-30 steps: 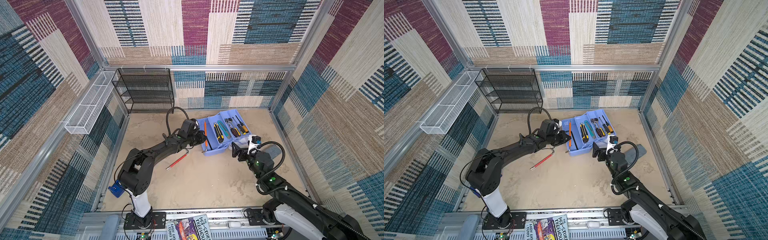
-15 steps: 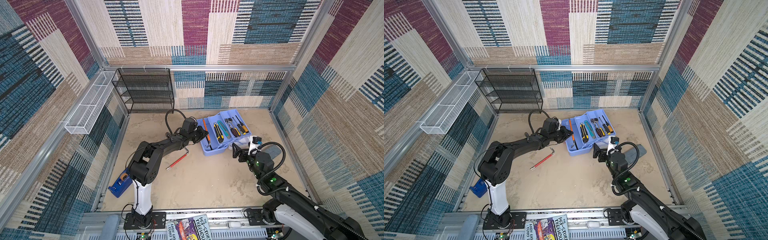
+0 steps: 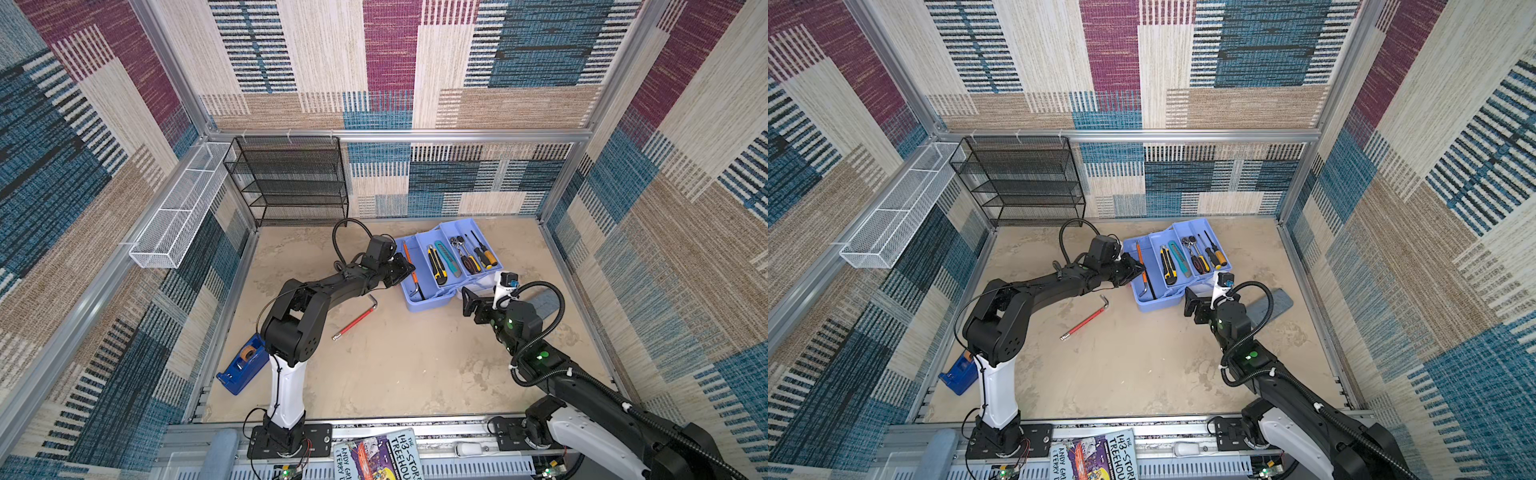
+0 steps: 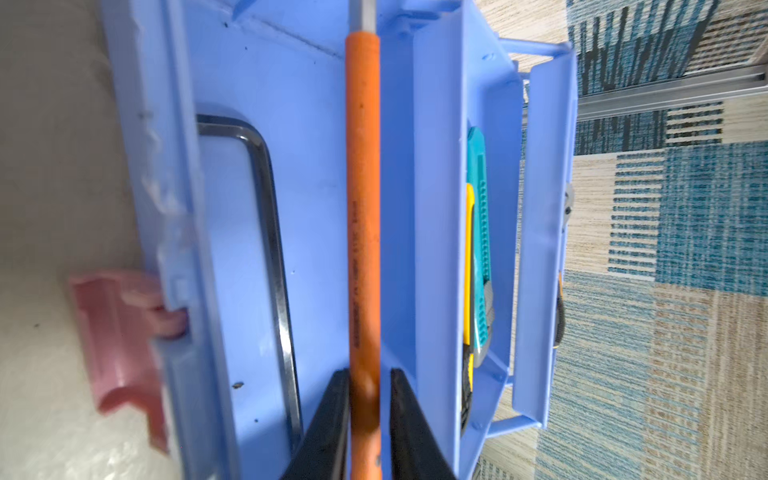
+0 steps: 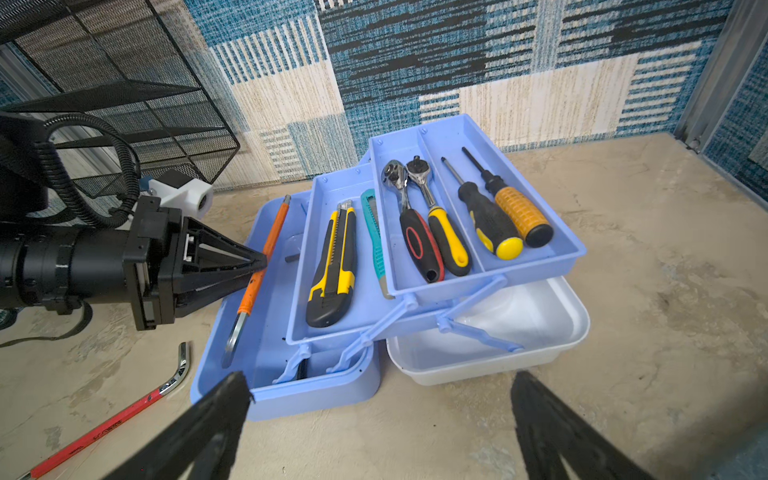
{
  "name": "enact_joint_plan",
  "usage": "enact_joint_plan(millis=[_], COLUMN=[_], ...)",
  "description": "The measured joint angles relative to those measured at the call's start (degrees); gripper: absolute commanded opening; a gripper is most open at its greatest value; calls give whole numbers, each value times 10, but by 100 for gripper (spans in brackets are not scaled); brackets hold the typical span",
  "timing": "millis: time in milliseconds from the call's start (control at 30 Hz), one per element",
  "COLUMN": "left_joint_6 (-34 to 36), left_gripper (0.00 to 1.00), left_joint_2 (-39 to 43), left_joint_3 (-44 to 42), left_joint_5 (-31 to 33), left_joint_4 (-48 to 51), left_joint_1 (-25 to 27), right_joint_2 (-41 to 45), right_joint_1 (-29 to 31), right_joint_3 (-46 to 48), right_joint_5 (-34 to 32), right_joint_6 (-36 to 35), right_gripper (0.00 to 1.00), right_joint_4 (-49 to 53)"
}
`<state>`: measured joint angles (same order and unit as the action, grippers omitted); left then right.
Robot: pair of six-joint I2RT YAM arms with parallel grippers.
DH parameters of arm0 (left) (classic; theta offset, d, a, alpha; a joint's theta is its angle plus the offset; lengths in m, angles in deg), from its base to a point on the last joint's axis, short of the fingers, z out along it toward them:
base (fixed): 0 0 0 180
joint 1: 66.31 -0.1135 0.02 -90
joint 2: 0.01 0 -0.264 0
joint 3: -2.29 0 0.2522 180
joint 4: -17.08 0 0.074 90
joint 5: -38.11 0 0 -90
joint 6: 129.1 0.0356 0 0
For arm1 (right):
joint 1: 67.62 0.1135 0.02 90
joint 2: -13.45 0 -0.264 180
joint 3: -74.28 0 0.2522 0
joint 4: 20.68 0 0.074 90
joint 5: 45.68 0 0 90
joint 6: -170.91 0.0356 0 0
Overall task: Pack the tool kit
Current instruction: 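Lower the orange hex key into the lower box compartment and open left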
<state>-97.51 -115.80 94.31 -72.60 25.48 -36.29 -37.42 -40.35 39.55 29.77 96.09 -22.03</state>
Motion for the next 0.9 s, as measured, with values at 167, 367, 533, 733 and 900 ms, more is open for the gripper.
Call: enact_joint_plan(millis=[167, 367, 533, 733, 900], left_joint_6=[3, 12, 31, 77, 141], left_gripper=[47, 56, 62, 83, 85], left_joint_2=[-3, 10, 38, 105, 169], left_joint_3=[4, -1, -15, -64, -115], left_joint_5=[-3, -4, -4, 8, 40], left_joint_4=[5, 5, 9, 20, 51], left_joint_1=[0, 0, 1, 2, 2], right_joint_2=[-2, 3, 5, 3, -3], right_joint_1=[0, 0, 0, 0, 0], right_joint_3=[-3, -4, -4, -5, -5], right_joint_5=[0, -2, -2, -2, -2], right_joint_6=[0, 0, 0, 0, 0], right_gripper=[100, 100, 100, 100, 100], right_joint_4=[1, 5, 9, 10, 11])
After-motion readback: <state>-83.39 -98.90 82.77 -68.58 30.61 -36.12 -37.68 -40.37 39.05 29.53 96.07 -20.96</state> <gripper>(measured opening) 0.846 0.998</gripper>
